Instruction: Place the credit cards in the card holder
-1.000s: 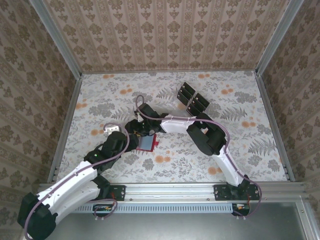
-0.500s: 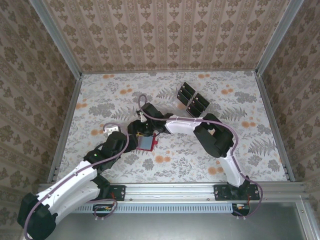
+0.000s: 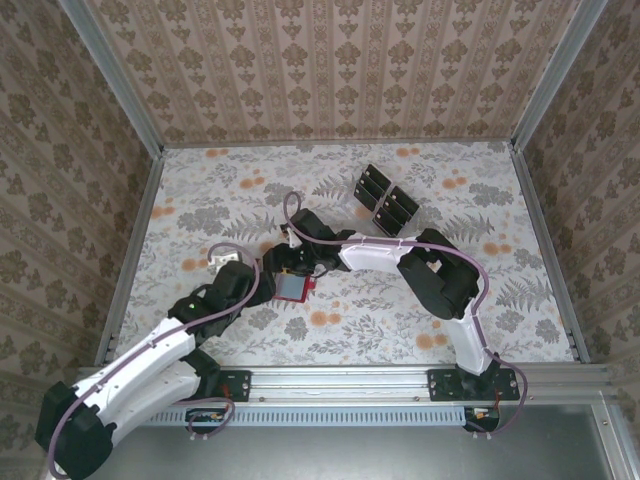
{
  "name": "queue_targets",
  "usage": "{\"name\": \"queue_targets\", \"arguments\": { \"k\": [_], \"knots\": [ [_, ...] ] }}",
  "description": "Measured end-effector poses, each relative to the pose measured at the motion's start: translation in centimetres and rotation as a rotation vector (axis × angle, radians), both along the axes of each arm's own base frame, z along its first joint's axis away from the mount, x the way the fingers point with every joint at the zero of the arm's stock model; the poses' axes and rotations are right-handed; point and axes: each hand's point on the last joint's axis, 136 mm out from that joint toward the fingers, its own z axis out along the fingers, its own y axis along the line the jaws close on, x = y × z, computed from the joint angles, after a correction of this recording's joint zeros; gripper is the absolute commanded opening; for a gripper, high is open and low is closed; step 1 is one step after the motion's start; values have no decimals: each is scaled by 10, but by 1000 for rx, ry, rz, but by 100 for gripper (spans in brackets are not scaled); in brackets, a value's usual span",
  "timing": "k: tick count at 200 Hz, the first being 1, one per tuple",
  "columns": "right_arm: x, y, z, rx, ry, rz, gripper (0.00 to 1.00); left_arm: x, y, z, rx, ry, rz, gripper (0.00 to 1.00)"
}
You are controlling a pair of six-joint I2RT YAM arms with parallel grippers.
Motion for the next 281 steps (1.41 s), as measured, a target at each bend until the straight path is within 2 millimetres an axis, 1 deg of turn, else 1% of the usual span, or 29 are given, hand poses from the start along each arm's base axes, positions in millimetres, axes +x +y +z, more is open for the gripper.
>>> {"name": "queue_targets", "arguments": {
  "k": [28,38,49,57,77,99,148,174,188,198,208,224,236,248,258,269,281],
  "knots": [
    [-2,-6,-8,-40,-4,9,55,-1,0,-2,14,15,-5,100],
    [-8,-12,-18,-77,8,19,55,2,1,2,14,1,4,100],
    [-19,-21,-33,-126,33,34,55,5,1,9,8,-17,12,100],
    [-20,-23,-31,-129,21,41,55,8,0,14,1,-30,14,100],
    [-29,-32,-34,-158,22,56,55,11,-3,20,-13,-51,16,100],
    [-35,-43,-36,-188,16,66,55,11,-3,20,-14,-51,16,100],
    [-46,-76,-39,-296,-16,93,55,11,-3,20,-15,-51,15,100],
    [-47,-88,-37,-330,-30,120,55,11,-3,19,-14,-48,15,100],
    [-45,-94,-32,-339,-39,130,56,12,-4,16,-7,-36,13,100],
    [-42,-98,-23,-338,-51,132,56,12,-4,12,3,-21,12,100],
    [-36,-100,-9,-329,-72,126,55,12,-4,8,15,-4,12,100],
    [-12,-105,29,-308,-153,79,55,13,-6,6,26,15,9,100],
    [11,-114,61,-296,-229,20,51,15,-8,7,28,20,7,100],
    [36,-130,92,-291,-301,-59,46,18,-10,10,30,24,8,100],
    [57,-152,113,-299,-361,-140,45,20,-11,12,28,25,12,100],
    [74,-176,128,-323,-402,-222,49,23,-11,13,29,28,16,100],
    [89,-202,135,-365,-428,-297,54,25,-11,13,35,32,17,100]
  ]
}}
